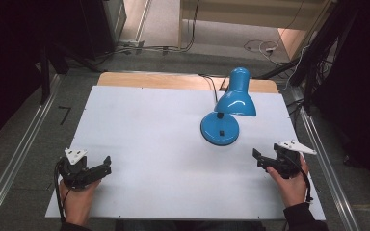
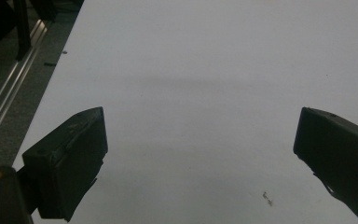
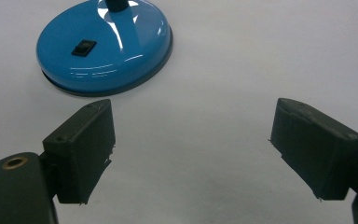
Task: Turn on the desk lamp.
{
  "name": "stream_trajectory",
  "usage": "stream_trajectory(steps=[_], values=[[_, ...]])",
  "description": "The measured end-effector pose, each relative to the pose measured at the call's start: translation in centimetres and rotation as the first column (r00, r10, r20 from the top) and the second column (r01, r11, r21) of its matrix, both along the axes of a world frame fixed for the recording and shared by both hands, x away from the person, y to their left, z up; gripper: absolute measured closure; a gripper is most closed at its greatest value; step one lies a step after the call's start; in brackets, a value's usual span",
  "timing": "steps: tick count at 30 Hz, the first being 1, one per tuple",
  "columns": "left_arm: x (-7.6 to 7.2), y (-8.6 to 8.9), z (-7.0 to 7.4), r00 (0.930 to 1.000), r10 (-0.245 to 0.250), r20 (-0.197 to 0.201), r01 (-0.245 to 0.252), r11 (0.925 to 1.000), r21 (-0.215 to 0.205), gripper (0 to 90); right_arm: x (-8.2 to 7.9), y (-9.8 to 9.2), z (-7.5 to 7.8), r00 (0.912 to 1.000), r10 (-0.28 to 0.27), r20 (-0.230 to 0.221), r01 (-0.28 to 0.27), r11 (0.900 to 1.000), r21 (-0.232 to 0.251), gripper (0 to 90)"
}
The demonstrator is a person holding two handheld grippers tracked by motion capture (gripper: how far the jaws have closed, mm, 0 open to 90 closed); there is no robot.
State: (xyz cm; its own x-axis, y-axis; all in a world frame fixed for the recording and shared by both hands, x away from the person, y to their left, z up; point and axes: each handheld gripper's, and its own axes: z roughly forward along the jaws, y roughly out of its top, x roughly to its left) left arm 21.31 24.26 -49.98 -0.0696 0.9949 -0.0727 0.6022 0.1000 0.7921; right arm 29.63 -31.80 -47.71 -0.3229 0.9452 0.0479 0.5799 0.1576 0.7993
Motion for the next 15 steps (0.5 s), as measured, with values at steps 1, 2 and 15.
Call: stream_trajectory(steps=[1, 2, 15], values=[[0.00, 0.01, 0.00, 1.0000, -0.001, 0.000, 0.001, 1.0000, -0.001, 3.5, 0.03, 0.04, 0.00, 1.0000, 0.003, 0.002, -0.003, 1.000, -0.001, 12.1], [-0.01, 0.01, 0.00, 1.0000, 0.000, 0.000, 0.000, 1.0000, -0.001, 3.5, 0.05, 0.09, 0.01, 1.0000, 0.004, 0.002, -0.004, 1.000, -0.003, 12.1], [-0.01, 0.01, 0.00, 1.0000, -0.001, 0.001, 0.001, 1.0000, -0.001, 3.5, 0.47, 0.94, -0.04, 0.9998, 0.019, -0.001, -0.019, 1.000, -0.005, 12.2]])
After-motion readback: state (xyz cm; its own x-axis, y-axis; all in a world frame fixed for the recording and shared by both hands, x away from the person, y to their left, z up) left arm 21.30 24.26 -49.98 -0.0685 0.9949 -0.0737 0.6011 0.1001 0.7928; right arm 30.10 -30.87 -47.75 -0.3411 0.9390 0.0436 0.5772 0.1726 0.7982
